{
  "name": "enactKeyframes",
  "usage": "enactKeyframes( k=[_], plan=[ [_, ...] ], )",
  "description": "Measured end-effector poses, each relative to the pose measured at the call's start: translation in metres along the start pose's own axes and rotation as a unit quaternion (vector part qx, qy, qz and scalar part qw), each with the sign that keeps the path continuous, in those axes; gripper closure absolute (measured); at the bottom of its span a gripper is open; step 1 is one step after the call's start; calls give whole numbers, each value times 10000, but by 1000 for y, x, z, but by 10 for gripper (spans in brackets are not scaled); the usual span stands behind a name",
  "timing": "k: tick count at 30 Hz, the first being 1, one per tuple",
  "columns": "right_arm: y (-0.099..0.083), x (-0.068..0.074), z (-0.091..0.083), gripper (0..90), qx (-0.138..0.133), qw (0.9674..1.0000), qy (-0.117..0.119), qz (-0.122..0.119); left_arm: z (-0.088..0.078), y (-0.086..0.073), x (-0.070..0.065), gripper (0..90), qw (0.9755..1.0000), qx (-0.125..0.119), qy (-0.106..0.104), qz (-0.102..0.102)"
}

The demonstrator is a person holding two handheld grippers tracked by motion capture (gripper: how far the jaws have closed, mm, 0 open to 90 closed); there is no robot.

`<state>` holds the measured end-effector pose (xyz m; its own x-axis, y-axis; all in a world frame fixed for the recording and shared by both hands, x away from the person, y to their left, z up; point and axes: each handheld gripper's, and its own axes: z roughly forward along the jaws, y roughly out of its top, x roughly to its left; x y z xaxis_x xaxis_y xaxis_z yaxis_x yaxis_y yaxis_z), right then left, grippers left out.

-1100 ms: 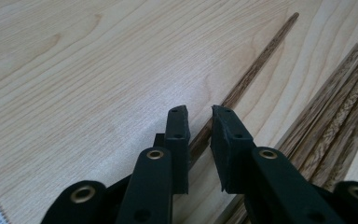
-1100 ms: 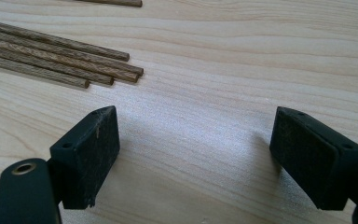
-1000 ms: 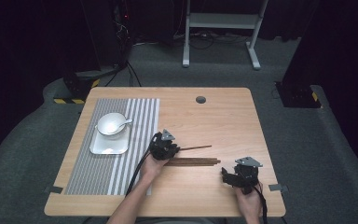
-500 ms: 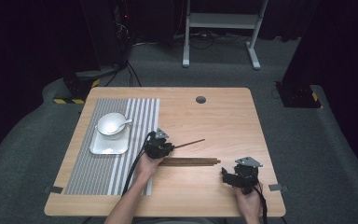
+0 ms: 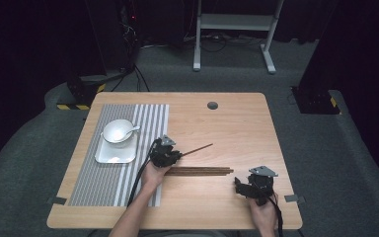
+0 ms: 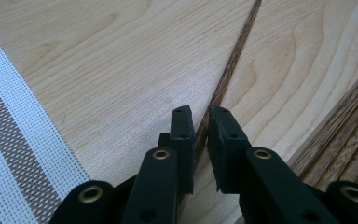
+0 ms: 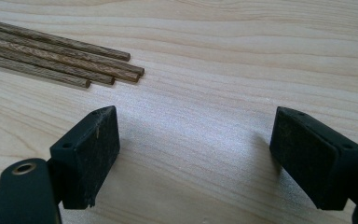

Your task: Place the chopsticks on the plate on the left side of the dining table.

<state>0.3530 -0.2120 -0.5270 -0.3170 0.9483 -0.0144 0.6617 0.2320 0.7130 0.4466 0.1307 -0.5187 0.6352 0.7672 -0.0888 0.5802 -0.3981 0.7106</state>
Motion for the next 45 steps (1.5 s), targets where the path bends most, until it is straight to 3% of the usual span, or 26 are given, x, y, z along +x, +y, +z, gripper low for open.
enactKeyframes(
  k=[45],
  plan=[
    [0, 0, 0, 155, 1, 10000, 9, -5, -8, -6, 20, 816, 9996, -21, 198, -190]
  ],
)
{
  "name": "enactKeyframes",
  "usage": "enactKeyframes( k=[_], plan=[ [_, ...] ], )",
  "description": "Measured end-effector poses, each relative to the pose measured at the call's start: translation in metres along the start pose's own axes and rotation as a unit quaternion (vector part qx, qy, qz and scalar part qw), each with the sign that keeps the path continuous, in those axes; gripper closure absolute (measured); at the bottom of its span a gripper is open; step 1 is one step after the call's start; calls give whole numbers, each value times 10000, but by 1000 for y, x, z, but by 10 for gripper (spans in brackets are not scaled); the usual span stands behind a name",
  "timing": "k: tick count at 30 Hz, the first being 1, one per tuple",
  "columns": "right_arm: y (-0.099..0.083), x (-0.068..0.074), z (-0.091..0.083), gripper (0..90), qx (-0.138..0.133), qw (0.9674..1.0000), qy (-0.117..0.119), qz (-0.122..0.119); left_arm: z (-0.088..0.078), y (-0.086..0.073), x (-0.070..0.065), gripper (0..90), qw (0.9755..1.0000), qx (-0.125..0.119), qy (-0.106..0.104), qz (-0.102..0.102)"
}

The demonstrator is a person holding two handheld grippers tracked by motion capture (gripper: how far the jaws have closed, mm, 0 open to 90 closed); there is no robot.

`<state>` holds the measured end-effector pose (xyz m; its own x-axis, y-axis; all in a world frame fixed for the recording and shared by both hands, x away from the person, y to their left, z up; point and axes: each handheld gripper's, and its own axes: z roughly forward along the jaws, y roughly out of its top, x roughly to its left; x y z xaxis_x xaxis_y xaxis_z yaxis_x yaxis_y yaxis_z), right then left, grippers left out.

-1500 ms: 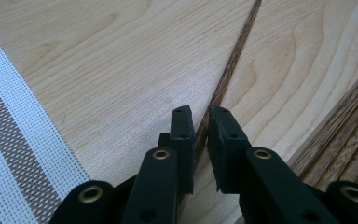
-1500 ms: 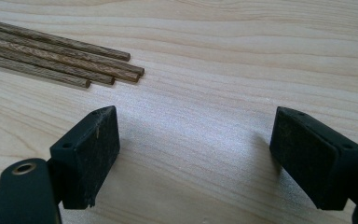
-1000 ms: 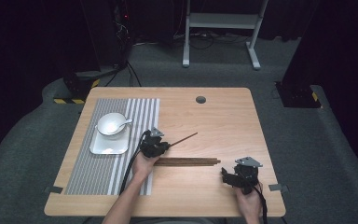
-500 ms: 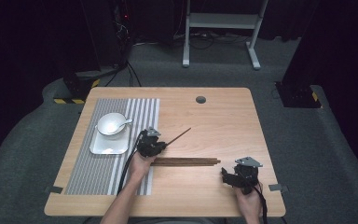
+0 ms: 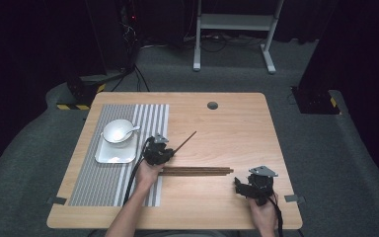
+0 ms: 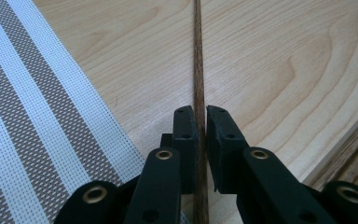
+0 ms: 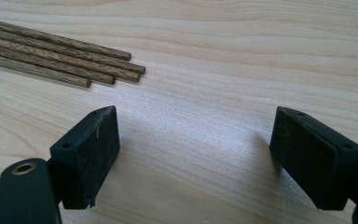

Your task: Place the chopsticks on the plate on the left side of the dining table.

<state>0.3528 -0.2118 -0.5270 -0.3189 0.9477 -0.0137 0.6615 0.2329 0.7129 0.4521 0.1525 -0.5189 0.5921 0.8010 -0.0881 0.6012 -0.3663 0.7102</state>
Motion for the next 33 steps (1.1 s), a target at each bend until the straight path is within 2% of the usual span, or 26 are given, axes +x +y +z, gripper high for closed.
enactKeyframes(
  k=[3, 6, 11, 18, 26, 33],
  plan=[
    [0, 0, 0, 155, 0, 10000, 0, 0, 1, 2, 1, 817, 10000, 41, -12, 9],
    [0, 0, 0, 155, -1, 10000, 1, 0, 3, 6, -1, 833, 9999, 122, 39, 117],
    [0, 0, 0, 155, 0, 10000, 2, 0, 4, 7, 0, 838, 9998, 153, 4, 118],
    [0, 0, 0, 155, 0, 10000, 2, 0, 3, 7, 0, 842, 9996, 171, 36, 220],
    [0, 0, 0, 155, 0, 10000, 1, 0, -2, 9, 0, 845, 9996, 18, 43, 278],
    [0, 0, 0, 155, 0, 10000, 7, -3, -7, 10, 0, 845, 9996, -3, 26, 276]
  ],
)
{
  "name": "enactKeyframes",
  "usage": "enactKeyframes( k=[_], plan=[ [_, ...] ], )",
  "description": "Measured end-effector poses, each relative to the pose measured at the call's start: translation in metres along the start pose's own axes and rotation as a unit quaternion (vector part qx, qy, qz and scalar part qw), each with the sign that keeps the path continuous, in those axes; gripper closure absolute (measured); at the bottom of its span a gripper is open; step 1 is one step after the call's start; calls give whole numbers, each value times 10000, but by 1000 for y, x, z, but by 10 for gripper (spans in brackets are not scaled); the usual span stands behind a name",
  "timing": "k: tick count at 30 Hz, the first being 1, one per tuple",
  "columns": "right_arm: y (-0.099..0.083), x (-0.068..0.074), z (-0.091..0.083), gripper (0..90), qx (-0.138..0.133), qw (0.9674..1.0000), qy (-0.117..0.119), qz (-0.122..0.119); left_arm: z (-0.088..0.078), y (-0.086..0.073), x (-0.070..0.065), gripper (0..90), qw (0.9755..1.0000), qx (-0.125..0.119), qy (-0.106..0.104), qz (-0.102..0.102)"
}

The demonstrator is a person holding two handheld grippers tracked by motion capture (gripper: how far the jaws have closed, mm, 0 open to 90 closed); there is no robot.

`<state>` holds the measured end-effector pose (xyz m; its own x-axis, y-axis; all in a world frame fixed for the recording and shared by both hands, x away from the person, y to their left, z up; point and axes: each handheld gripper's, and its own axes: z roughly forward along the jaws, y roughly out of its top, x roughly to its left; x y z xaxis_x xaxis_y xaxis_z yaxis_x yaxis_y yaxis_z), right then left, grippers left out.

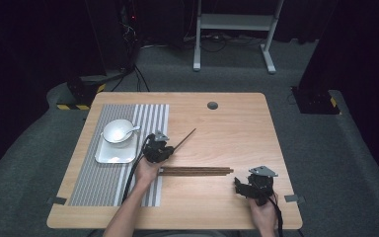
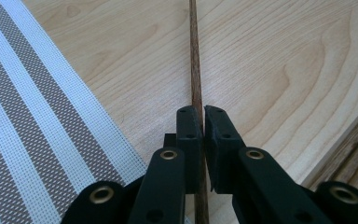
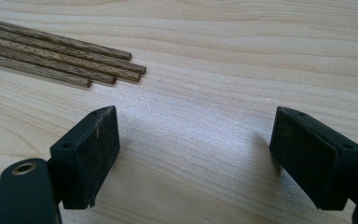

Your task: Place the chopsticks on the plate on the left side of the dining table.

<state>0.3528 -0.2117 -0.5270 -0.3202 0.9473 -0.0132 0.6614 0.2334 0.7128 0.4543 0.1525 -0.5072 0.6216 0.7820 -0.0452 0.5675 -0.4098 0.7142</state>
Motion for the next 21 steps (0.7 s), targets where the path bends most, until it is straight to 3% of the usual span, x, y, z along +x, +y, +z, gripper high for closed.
enactKeyframes(
  k=[8, 14, 21],
  plan=[
    [0, 0, 0, 155, 1, 10000, 6, -1, -5, 0, -1, 845, 10000, -21, -16, -10],
    [0, 0, 0, 155, 2, 10000, 11, -3, -11, 1, 0, 844, 9998, -109, -97, -150],
    [0, 0, 0, 155, 1, 10000, 12, -6, -20, 2, -1, 844, 9999, -111, -78, -81]
  ],
)
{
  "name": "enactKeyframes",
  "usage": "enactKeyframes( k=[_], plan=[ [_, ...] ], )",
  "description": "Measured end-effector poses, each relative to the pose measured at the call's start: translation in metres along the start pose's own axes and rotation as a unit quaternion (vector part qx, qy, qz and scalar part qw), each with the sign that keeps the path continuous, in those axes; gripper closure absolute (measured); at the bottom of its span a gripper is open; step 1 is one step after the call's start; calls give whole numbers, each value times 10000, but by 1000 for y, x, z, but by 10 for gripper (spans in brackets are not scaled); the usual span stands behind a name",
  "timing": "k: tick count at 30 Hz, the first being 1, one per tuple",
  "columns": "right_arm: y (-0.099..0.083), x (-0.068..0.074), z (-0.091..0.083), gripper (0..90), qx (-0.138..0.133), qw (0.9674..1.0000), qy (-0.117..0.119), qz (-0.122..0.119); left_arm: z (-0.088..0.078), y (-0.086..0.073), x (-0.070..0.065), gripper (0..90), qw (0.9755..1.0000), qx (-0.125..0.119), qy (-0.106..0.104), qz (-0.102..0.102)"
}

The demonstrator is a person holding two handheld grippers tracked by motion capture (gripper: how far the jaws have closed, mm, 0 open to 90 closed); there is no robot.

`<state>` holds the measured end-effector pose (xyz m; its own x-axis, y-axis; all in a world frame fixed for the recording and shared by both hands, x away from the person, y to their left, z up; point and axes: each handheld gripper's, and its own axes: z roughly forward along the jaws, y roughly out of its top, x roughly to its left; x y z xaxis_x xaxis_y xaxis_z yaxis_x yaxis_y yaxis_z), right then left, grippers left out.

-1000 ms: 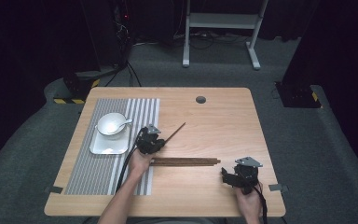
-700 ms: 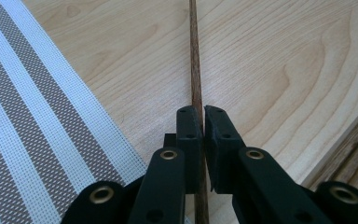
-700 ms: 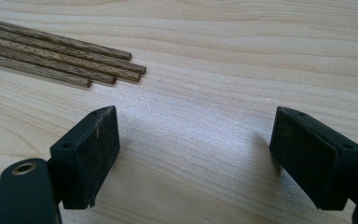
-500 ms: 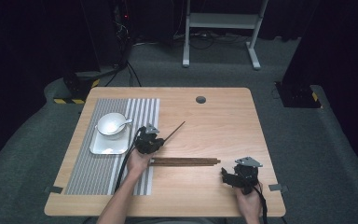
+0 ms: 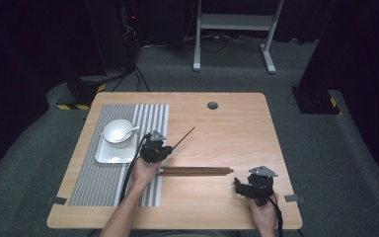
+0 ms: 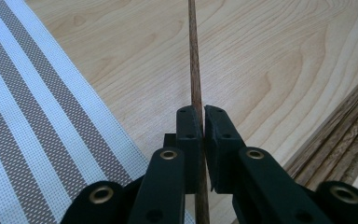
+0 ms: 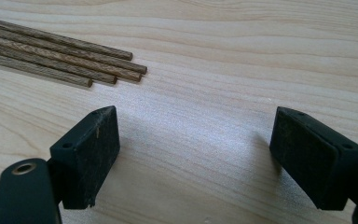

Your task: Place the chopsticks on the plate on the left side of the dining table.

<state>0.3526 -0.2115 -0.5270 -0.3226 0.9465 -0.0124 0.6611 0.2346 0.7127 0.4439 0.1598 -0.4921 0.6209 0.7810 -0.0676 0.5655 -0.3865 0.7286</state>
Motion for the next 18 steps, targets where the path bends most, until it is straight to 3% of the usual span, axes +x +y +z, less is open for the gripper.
enactKeyframes(
  k=[18],
  plan=[
    [0, 0, 0, 155, 0, 10000, -1, -2, -13, 1, -6, 844, 9999, -101, -22, 91]
  ],
)
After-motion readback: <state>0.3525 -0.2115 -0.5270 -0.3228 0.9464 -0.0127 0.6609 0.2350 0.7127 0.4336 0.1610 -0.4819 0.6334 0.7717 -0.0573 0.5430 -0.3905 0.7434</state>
